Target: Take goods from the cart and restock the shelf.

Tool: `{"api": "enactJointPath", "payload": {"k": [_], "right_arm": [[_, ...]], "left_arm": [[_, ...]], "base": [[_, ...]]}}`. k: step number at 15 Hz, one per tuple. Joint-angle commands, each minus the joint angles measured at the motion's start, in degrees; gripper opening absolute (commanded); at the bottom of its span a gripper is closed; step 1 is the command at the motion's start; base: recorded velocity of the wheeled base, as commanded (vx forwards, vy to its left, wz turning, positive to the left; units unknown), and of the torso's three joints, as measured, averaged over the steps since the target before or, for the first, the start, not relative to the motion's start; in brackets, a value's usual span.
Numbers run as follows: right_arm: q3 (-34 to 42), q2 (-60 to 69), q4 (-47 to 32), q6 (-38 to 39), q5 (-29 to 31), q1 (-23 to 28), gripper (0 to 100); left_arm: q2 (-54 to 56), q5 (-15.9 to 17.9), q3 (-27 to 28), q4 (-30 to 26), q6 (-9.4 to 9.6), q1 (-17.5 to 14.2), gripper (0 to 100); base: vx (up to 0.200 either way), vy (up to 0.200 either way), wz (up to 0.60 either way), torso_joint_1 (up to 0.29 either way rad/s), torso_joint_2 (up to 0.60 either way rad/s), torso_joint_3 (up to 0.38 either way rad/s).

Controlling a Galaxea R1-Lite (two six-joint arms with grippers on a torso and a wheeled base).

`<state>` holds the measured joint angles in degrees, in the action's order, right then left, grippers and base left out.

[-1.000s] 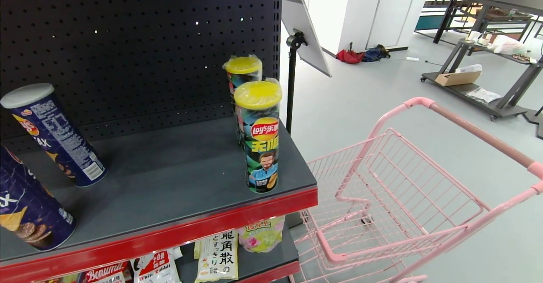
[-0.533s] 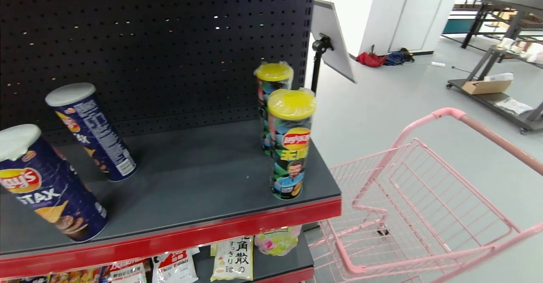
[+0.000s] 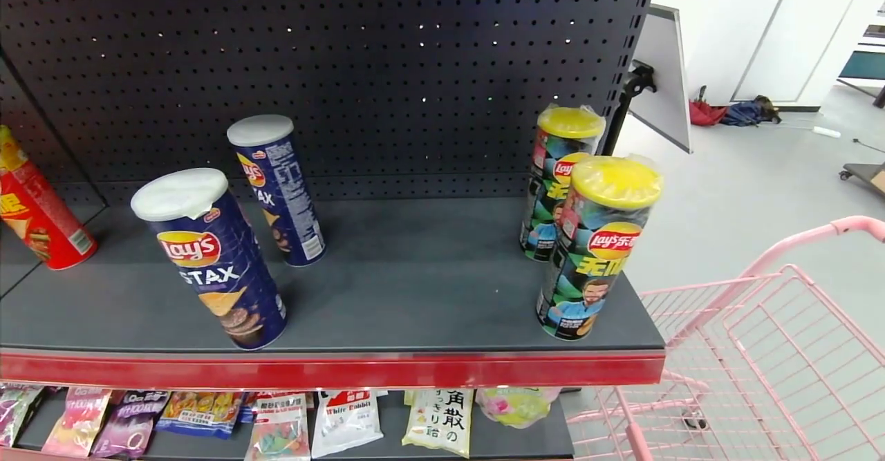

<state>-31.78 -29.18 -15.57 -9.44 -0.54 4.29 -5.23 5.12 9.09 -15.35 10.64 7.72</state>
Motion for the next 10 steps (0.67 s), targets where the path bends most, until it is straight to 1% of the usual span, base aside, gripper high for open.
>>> {"api": "enactJointPath", "payload": {"k": [1, 3, 4, 5, 9, 10], "right_arm": [[2.7, 4.1, 0.5, 0.2, -0.3, -0.2, 0], [4.4, 7.3, 0.1, 0.2, -0.3, -0.3, 0], [4.8, 7.9, -0.1, 0.2, -0.2, -0.3, 0], [4.8, 7.8, -0.1, 0.2, -0.2, -0.3, 0], [4.9, 7.8, -0.2, 0.2, -0.2, -0.3, 0], [5.2, 7.8, -0.1, 0.2, -0.1, -0.3, 0]], "left_arm": [[0.0, 0.1, 0.0, 0.0, -0.01, 0.0, 100], [0.0, 0.2, 0.0, 0.0, 0.26, 0.0, 100], [0.0, 0.1, 0.0, 0.0, 1.31, 0.0, 100], [0.0, 0.2, 0.0, 0.0, 1.75, 0.0, 100], [0.0, 0.1, 0.0, 0.0, 1.66, 0.0, 100], [0.0, 0.2, 0.0, 0.0, 1.57, 0.0, 100]], "base": [[0.000, 0.000, 0.00, 0.000, 0.00, 0.000], [0.000, 0.000, 0.00, 0.000, 0.00, 0.000], [0.000, 0.000, 0.00, 0.000, 0.00, 0.000], [0.000, 0.000, 0.00, 0.000, 0.00, 0.000], [0.000, 0.000, 0.00, 0.000, 0.00, 0.000], [-0.200, 0.000, 0.00, 0.002, -0.01, 0.002]]}}
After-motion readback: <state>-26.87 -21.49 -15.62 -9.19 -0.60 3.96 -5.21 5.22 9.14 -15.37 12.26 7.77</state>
